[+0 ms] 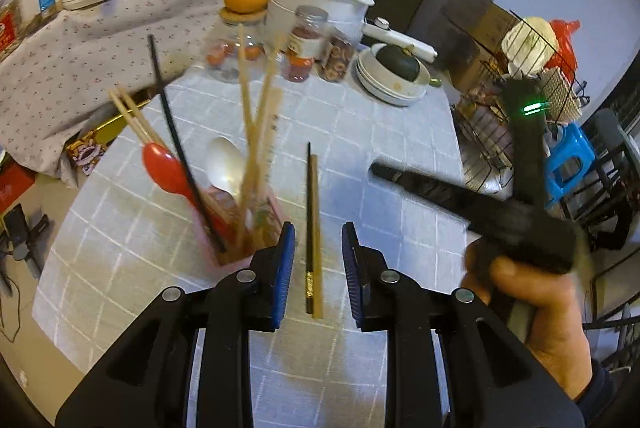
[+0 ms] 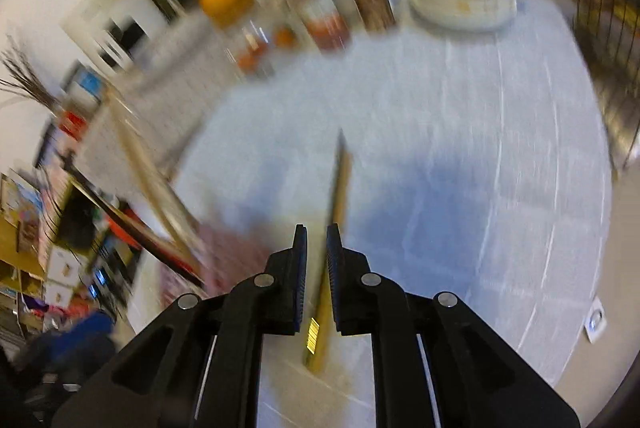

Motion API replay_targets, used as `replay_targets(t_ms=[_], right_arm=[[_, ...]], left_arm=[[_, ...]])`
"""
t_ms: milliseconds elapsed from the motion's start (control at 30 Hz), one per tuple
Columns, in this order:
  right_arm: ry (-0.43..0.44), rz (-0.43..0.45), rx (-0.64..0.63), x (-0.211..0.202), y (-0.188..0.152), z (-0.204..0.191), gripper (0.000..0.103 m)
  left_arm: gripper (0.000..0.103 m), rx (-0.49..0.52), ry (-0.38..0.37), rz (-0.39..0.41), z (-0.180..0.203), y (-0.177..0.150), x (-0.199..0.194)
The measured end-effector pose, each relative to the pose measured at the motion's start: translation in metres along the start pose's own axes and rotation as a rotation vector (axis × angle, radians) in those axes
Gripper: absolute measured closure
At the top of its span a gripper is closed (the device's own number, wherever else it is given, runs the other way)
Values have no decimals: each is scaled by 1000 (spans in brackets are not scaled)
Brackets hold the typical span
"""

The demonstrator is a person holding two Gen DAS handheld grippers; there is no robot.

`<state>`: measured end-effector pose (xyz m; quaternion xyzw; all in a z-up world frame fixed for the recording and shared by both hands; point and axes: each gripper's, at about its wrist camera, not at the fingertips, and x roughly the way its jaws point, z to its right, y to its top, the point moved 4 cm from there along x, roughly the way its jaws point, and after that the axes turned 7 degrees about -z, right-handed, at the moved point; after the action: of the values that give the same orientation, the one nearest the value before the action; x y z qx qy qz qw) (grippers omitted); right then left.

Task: Organize utensils
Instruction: 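Grasp a loose black chopstick with the left gripper while the right grasps a wooden chopstick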

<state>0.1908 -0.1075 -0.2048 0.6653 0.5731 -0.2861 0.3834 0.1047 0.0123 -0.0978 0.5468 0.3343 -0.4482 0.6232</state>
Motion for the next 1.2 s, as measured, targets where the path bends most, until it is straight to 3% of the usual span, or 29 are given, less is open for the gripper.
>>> replay_targets(t_ms=[100, 233, 333, 467, 533, 567, 667, 767, 933, 1200], right_arm=[[-22, -89, 26, 27, -9, 13, 91], [-16, -137, 27, 54, -11, 15, 91], [-15, -151, 6, 68, -10, 7, 89], [-51, -162, -12, 84, -5, -2, 62], [-85, -173, -22, 93, -4, -3, 61], [-95, -156, -41, 94, -3, -6, 64], [-153, -166, -82, 96, -5, -7, 92], [-182, -204, -78, 89, -13, 1, 93], [-187, -231, 25, 62, -27, 46, 94], [-108, -185, 92, 11, -39, 96, 94]], left_arm=[[79, -5, -3, -44, 5, -6, 8], [78, -32, -14, -115, 3, -17, 18], [70, -63, -3, -143, -4, -22, 20], [61, -68, 0, -138, -8, -23, 13], [60, -76, -2, -133, -12, -22, 11], [60, -84, 0, -132, -14, -21, 10], [60, -108, 2, -138, -20, -21, 11], [60, -123, -12, -150, -20, -22, 12], [60, -79, -17, -162, -2, -27, 19], [60, -39, -54, -262, 42, -41, 65]])
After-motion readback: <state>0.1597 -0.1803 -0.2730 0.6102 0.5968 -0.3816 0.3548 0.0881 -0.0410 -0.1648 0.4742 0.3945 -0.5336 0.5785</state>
